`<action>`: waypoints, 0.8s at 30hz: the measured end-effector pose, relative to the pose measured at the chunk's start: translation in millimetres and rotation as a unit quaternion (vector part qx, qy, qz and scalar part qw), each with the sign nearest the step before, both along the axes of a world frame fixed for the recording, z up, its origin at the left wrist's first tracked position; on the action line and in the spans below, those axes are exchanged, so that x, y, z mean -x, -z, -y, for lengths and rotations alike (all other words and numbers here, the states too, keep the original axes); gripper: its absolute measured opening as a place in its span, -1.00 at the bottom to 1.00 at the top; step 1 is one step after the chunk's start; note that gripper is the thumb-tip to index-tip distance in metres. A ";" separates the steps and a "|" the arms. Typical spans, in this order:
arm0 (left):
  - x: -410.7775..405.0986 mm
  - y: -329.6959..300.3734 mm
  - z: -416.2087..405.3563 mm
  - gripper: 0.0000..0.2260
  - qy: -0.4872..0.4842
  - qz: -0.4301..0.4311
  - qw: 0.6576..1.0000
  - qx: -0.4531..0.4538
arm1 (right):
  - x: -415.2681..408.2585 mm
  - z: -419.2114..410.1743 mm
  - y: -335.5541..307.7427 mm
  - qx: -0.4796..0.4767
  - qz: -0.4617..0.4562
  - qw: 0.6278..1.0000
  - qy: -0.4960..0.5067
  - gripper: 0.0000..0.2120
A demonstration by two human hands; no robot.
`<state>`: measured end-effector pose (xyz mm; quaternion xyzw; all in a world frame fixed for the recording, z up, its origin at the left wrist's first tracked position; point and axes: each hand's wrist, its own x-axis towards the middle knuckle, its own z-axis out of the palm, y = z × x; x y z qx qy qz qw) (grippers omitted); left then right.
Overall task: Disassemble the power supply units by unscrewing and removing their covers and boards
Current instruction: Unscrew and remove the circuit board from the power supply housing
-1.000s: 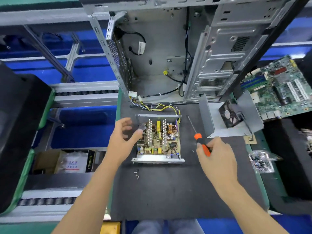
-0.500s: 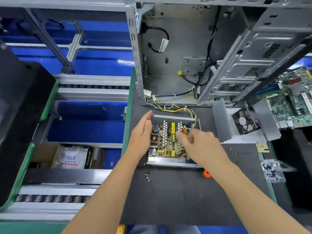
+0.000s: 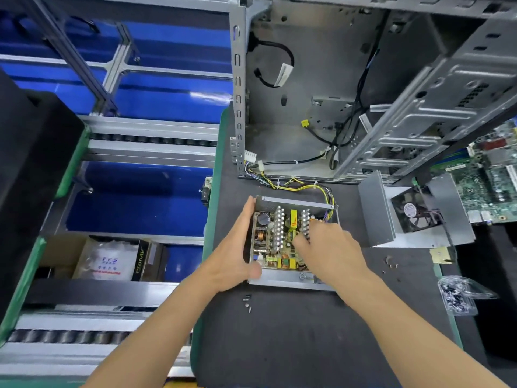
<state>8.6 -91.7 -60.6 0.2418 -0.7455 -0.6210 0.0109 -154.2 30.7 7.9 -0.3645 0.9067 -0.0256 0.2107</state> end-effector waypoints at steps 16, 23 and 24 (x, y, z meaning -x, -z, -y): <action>-7.5 -6.8 14.3 0.43 0.101 0.050 0.986 0.125 | -20.0 21.4 12.9 0.018 -0.047 0.994 0.094 -0.39; 2.3 -4.8 16.3 0.55 0.121 0.049 0.966 0.222 | -14.7 24.2 16.9 0.049 -0.052 0.994 0.087 -0.40; 4.5 -4.3 16.1 0.54 0.123 0.048 0.963 0.234 | -13.8 24.2 17.2 0.052 -0.049 0.994 0.087 -0.41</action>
